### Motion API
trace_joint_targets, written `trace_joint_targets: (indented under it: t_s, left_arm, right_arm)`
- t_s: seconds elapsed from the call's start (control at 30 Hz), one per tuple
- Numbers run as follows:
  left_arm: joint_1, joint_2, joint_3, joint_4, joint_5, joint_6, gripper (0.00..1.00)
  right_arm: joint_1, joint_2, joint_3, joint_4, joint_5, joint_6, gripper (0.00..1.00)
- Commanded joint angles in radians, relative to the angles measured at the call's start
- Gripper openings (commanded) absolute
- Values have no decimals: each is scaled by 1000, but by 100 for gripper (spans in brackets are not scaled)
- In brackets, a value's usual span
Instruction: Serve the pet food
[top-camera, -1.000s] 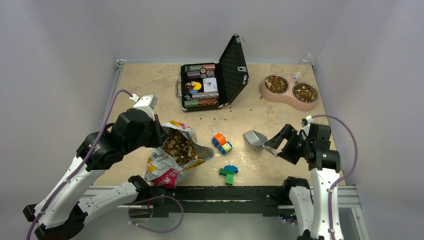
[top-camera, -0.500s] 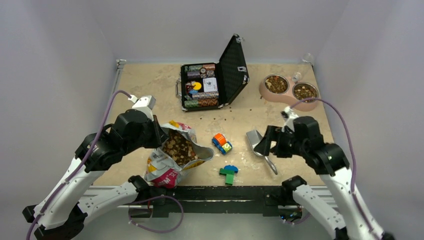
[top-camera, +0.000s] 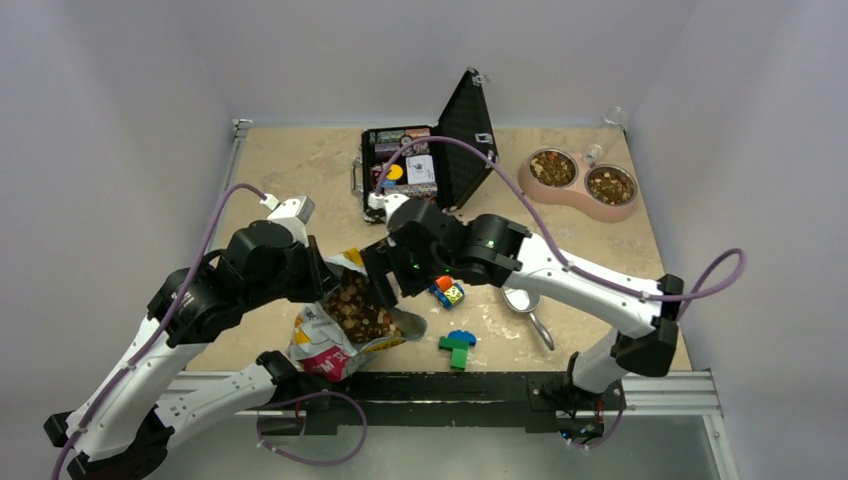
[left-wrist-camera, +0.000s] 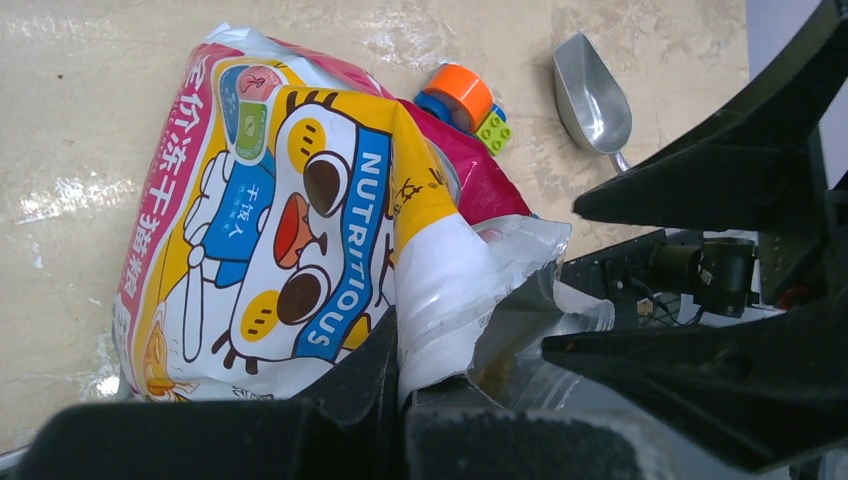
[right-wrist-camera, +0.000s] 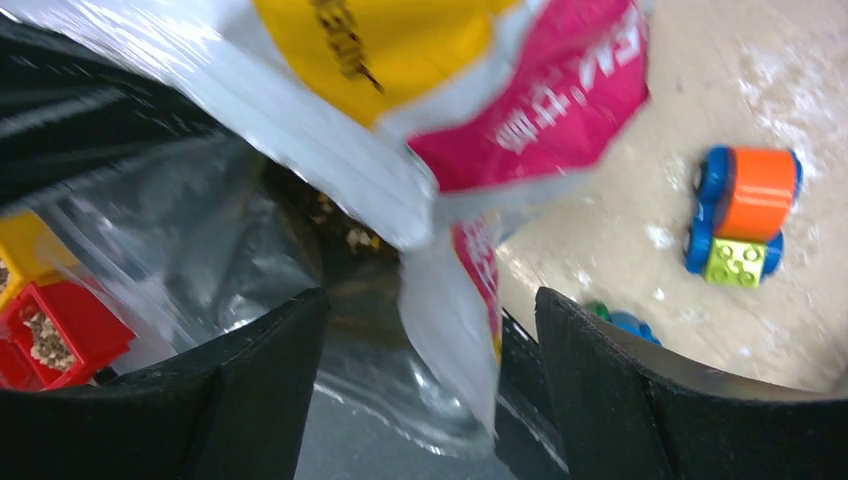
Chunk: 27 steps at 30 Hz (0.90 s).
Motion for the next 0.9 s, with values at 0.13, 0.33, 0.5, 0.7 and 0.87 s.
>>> trace_joint_targets:
  t_s: [0.13,0.33,0.5,0.7,0.87]
  left_arm:
    - [-1,-49,78,12,96,-36,0]
    - [-1,-49,98,33,126,-13,0]
    - [-2,-17,199,-22,144,89,16]
    - [-1,34,193,-11,253,240,50]
    - [-1,125,180,-18,361,358,85]
  right_arm:
    - [57,157,217,-92,212,108,55]
    - [58,188,268,-142,225,224,5]
    - [49,244,542,-320,267,285,0]
    - [-85,168,476,-281,58,496,0]
    - [-187,98,336,-124,-115,656,0]
